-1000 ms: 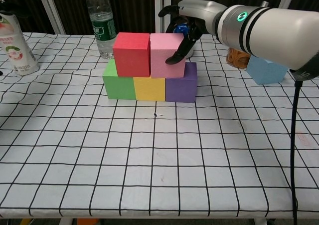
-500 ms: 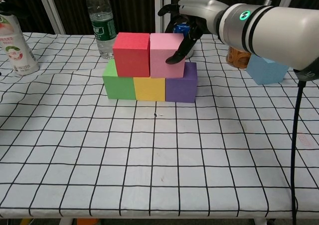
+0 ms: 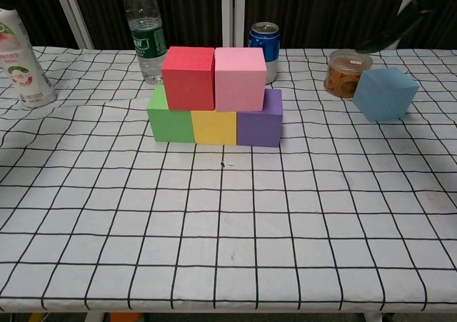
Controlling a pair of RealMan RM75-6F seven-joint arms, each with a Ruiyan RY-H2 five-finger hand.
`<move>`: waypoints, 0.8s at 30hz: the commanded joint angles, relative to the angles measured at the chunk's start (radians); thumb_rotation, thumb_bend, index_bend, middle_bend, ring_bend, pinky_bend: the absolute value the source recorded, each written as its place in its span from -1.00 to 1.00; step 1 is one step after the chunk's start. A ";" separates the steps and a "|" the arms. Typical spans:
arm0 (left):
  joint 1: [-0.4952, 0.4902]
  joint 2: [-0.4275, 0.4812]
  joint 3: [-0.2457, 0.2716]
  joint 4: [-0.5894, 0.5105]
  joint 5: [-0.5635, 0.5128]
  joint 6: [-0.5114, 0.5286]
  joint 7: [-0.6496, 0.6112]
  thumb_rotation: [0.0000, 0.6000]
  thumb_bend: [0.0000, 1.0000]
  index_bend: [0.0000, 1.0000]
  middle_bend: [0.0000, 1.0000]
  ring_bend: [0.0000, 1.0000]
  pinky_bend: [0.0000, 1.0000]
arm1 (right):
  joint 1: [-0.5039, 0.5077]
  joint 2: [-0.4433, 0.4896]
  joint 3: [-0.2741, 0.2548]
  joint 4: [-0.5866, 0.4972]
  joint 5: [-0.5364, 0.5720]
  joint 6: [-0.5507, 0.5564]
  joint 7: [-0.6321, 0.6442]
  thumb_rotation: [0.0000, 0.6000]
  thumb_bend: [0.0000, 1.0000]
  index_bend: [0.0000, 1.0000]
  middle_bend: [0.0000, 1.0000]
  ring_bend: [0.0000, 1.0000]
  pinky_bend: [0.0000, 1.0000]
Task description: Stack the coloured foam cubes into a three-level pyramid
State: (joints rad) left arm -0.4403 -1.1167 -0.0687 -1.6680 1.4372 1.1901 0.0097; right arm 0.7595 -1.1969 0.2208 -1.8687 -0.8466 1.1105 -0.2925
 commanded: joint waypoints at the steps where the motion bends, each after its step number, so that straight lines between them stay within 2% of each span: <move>1: 0.006 0.002 -0.004 -0.007 -0.009 0.007 0.000 1.00 -0.74 -0.87 -0.92 -0.96 -0.82 | -0.043 0.054 -0.049 0.080 -0.019 -0.062 0.039 1.00 -0.77 -1.00 -0.61 -0.92 -1.00; 4: 0.009 0.002 -0.008 -0.016 -0.024 0.005 0.006 1.00 -0.74 -0.87 -0.92 -0.96 -0.82 | -0.040 0.037 -0.072 0.172 -0.017 -0.119 0.038 1.00 -0.80 -1.00 -0.62 -0.92 -1.00; 10: 0.009 0.002 -0.012 -0.034 -0.039 -0.001 0.033 1.00 -0.74 -0.87 -0.92 -0.96 -0.82 | -0.041 -0.047 -0.084 0.336 -0.039 -0.179 0.078 1.00 -0.86 -1.00 -0.61 -0.92 -1.00; 15: 0.008 0.002 -0.012 -0.043 -0.047 -0.011 0.048 1.00 -0.74 -0.87 -0.92 -0.96 -0.82 | -0.044 -0.106 -0.074 0.452 -0.043 -0.236 0.141 1.00 -0.87 -1.00 -0.61 -0.92 -1.00; 24: 0.011 0.005 -0.021 -0.056 -0.068 -0.009 0.059 1.00 -0.74 -0.87 -0.92 -0.96 -0.82 | -0.009 -0.202 -0.045 0.639 -0.057 -0.313 0.171 1.00 -0.87 -1.00 -0.61 -0.92 -1.00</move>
State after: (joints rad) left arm -0.4294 -1.1123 -0.0897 -1.7228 1.3704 1.1807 0.0684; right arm 0.7381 -1.3742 0.1651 -1.2662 -0.9005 0.8195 -0.1296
